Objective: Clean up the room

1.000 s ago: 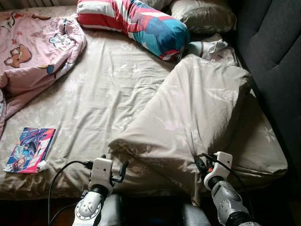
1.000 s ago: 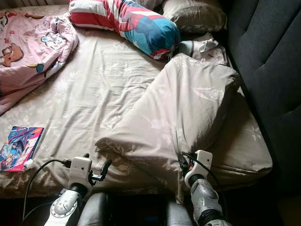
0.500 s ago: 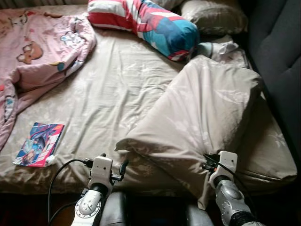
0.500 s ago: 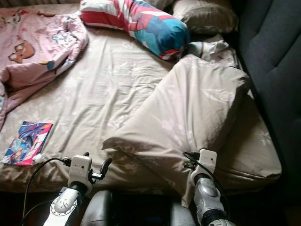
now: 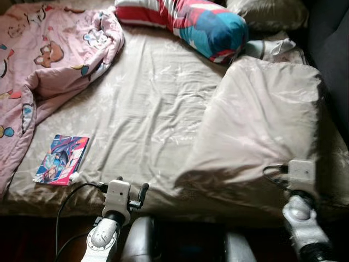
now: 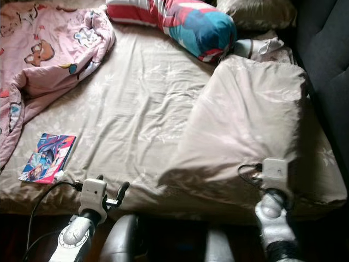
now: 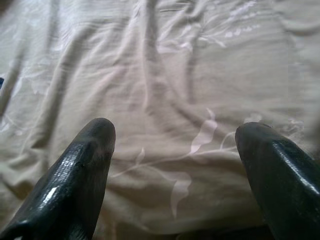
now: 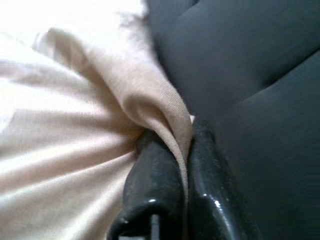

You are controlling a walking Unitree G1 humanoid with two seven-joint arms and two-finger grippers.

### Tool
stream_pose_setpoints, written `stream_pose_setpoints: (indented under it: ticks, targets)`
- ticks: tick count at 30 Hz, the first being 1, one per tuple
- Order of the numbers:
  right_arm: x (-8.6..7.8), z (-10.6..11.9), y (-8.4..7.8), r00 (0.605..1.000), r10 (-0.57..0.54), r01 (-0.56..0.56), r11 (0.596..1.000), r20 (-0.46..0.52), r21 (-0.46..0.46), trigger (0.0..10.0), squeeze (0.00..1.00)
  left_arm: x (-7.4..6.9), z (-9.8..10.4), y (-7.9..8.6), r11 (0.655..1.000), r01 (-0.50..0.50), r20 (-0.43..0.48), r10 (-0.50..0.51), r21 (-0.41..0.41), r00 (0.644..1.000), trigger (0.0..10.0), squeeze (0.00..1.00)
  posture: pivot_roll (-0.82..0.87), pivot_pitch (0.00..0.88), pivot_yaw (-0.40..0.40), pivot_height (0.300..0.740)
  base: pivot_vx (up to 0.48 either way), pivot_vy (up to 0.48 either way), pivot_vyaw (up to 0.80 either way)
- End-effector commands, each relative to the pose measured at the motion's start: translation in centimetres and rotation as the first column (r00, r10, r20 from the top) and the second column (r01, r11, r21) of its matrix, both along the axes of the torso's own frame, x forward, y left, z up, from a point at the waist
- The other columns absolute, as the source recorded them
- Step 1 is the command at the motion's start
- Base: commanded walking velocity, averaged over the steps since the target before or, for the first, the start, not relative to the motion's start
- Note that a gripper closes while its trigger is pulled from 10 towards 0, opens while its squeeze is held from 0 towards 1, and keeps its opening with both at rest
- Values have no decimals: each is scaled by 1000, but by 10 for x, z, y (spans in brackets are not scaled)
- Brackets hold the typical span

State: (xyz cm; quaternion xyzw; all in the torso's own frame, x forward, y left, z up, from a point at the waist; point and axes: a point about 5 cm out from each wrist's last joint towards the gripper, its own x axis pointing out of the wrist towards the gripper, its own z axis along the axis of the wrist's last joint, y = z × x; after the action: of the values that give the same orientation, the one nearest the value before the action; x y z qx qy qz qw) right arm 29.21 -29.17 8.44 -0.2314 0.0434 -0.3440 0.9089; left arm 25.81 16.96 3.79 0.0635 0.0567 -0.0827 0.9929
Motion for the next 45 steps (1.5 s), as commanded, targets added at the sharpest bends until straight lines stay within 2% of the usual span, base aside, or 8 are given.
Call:
stream_pose_setpoints:
  ticks: [1,30,31,35,39,43,44,45]
  targets:
    - [-6,22,-17,992,-86,93,993,95,-72,0,0,-7,-9,6,1000,-3,-45,4,16,999,10000,0,-78,251,63,641,0,0,0]
    - [-110,37,-159,855,-516,507,853,-57,-121,0,0,-8,-14,5,1000,21,-70,-20,11,997,10000,0,-103,262,79,641,0,0,0]
    - [-107,33,-158,864,-498,492,867,-76,-84,9451,0,-9,-15,5,1000,21,-73,-20,13,997,10000,0,-104,262,78,641,0,0,0]
    - [-104,28,-154,872,-483,480,876,-76,-54,10000,0,-9,-15,6,1000,19,-74,-18,15,997,10000,0,-97,259,80,641,0,0,0]
    - [-100,18,-147,893,-443,444,896,-77,-3,10000,1000,-8,-14,4,1000,20,-71,-19,15,997,10000,0,-97,258,83,641,0,0,0]
    - [-98,12,-143,904,-422,425,904,-72,35,10000,1000,-8,-13,4,1000,22,-69,-21,14,997,10000,0,-98,255,85,641,0,0,0]
    - [-97,10,-142,908,-411,415,909,-80,42,10000,0,-8,-13,4,1000,22,-68,-21,14,997,10000,0,-98,254,84,641,0,0,0]
    - [-97,8,-140,913,-398,403,914,-86,49,10000,0,-7,-13,4,1000,22,-67,-21,14,998,10000,0,-98,254,84,641,0,0,0]
